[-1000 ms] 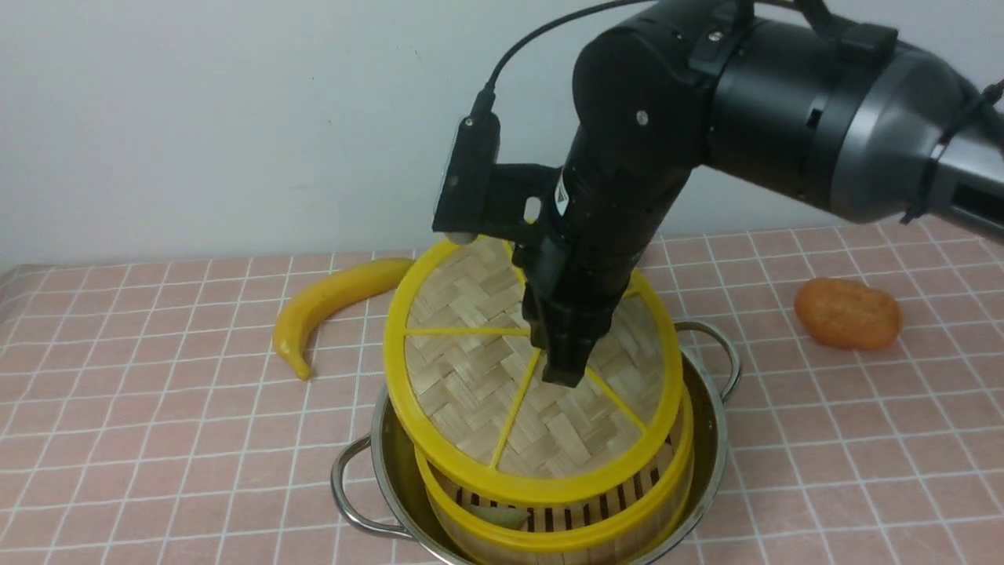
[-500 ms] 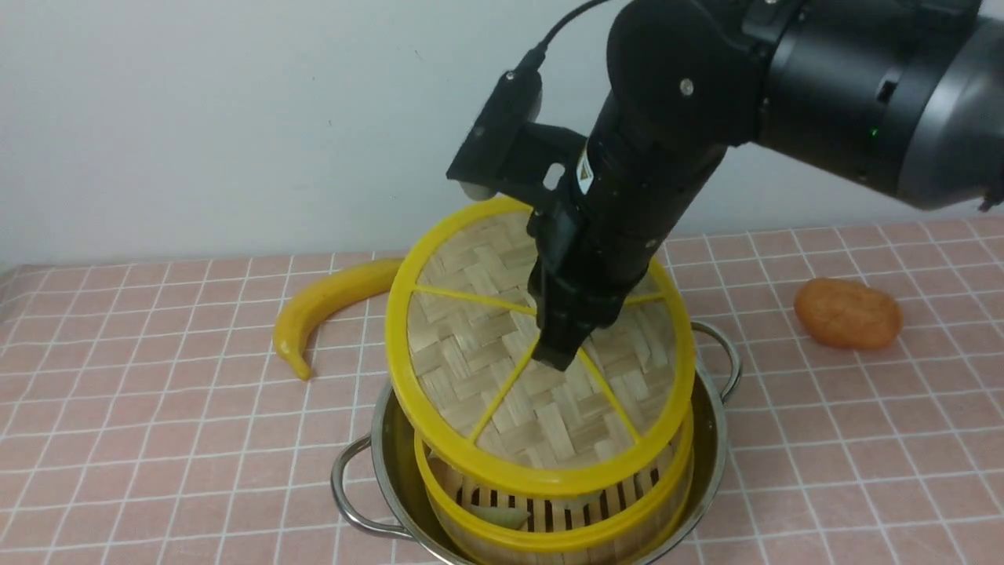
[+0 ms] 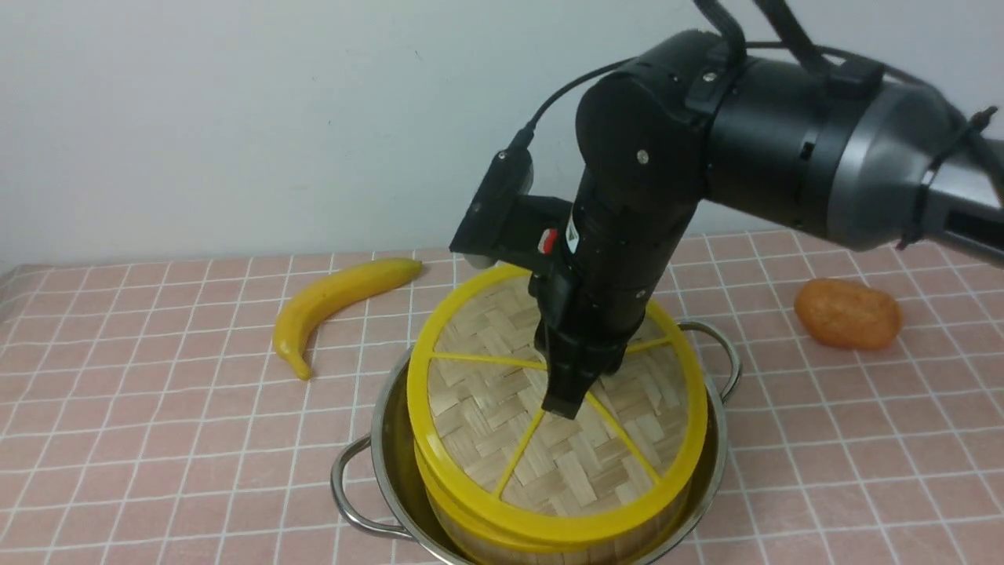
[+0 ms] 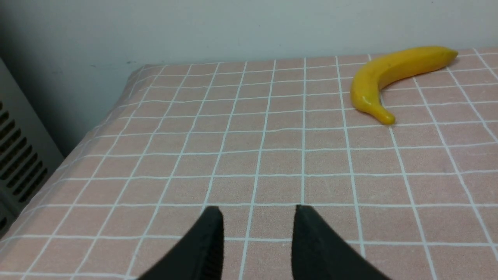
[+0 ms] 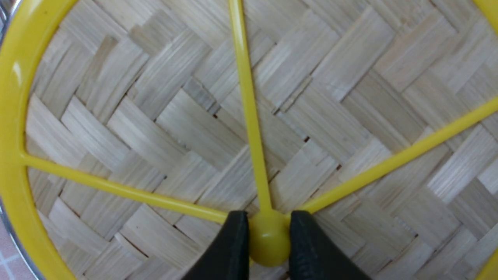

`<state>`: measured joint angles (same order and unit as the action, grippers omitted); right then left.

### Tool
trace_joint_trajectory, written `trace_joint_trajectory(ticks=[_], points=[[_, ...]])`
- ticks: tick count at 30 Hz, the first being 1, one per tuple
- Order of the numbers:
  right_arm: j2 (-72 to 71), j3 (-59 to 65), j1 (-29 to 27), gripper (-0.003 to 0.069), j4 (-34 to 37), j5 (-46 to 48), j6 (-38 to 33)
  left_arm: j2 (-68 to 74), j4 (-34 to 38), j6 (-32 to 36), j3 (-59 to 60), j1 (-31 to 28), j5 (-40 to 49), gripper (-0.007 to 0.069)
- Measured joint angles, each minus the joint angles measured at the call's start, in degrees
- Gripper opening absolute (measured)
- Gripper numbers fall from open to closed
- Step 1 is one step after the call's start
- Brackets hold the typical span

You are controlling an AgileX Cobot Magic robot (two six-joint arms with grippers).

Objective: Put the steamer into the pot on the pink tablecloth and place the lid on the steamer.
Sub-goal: 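Place the bamboo steamer lid onto the steamer basket in the pot with the right gripper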

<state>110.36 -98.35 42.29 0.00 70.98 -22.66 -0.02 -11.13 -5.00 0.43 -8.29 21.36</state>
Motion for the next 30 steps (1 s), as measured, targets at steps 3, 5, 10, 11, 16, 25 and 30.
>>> trace_joint_trajectory(ticks=[3,5,10,11,16,25,30], points=[[0.0,0.0,0.0,0.0145,0.0,0.0,-0.7,0.0,0.0,0.0,0.0,0.0,0.0,0.0243],[0.0,-0.6,0.0,0.0145,0.0,0.0,-1.3,0.0,0.0,0.0,0.0,0.0,0.0,0.0243],[0.0,-1.8,0.0,0.0145,0.3,0.0,-2.0,0.0,0.0,0.0,0.0,0.0,0.0,0.0243],[0.0,-1.8,0.0,0.0145,0.4,0.0,-2.0,0.0,0.0,0.0,0.0,0.0,0.0,0.0243],[0.7,-2.1,0.0,0.0145,2.3,0.0,-2.0,0.0,0.0,0.0,0.0,0.0,0.0,0.0243],[3.8,-2.2,0.0,0.0145,1.9,0.0,-3.2,0.0,0.0,0.0,0.0,0.0,0.0,0.0243],[4.9,-2.2,0.0,0.0145,0.5,-0.7,-4.4,0.0,0.0,0.0,0.0,0.0,0.0,0.0243]])
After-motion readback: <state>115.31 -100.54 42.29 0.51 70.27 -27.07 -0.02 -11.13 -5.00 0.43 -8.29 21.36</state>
